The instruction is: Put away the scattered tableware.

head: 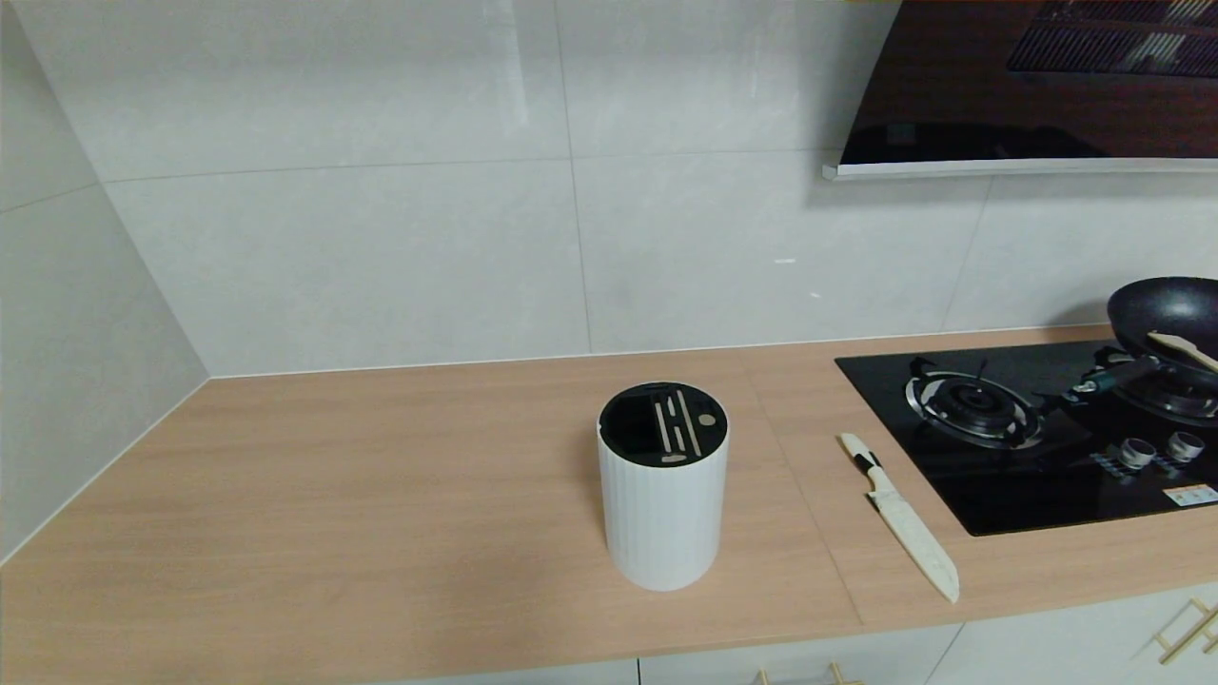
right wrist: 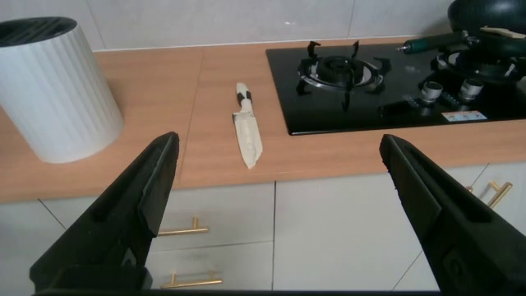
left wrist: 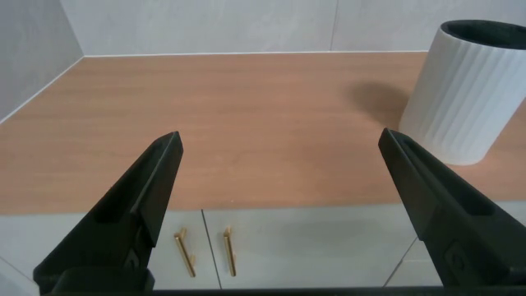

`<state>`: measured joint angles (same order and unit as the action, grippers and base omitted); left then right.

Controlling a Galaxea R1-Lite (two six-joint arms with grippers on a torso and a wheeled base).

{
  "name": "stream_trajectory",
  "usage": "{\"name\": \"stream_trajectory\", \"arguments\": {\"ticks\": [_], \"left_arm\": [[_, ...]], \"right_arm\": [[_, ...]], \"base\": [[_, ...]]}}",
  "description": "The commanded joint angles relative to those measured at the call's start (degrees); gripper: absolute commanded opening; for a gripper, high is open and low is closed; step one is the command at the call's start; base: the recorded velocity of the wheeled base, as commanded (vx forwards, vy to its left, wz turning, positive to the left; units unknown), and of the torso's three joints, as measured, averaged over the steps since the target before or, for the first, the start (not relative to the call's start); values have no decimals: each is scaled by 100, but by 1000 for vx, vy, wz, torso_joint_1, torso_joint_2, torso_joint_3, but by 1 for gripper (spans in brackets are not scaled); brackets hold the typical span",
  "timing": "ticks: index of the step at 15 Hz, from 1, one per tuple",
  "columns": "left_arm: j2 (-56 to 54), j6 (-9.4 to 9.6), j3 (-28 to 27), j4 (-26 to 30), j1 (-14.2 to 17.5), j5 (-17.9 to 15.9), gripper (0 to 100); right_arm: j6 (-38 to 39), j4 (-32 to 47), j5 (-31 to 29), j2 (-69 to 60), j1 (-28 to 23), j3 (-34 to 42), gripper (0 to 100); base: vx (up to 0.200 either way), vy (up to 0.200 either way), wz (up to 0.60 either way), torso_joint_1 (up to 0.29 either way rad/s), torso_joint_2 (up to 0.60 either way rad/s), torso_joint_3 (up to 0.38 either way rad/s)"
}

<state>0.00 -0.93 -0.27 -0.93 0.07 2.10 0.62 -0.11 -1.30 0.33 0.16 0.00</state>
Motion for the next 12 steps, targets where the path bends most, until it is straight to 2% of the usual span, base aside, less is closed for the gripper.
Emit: {"name": "stream_trajectory", "arguments": {"ticks": [1,4,5,6,7,9,10,12], "left_arm": [[0,-4,0,-4,1,1,100],[0,-4,0,-4,1,10,100],[0,-4,0,-4,1,10,100],[0,-4,0,-4,1,10,100],[0,-4,0,-4,1,10,100],[0,-4,0,-4,1,10,100],[0,-4,0,-4,1,10,100],[0,-4,0,-4,1,10,100]], "right_arm": [[131,-7,-1,389,2,0,100],[96,-15,7,389,-33,0,100],[114,-33,7,424,-25,-246,100],[149,20,16,705,19,-826,100],[140,90,16,1303,90,-1239,100],[52,81,113,2182,125,-1573,100],[35,72,333,3131,151,-1969,100],[8,55,368,4546,160,-2479,100]], "base": [[0,0,0,0,0,0],[0,0,0,0,0,0],[0,0,0,0,0,0],[0,0,0,0,0,0],[0,0,0,0,0,0],[0,0,0,0,0,0],[0,0,0,0,0,0],[0,0,0,0,0,0]]}}
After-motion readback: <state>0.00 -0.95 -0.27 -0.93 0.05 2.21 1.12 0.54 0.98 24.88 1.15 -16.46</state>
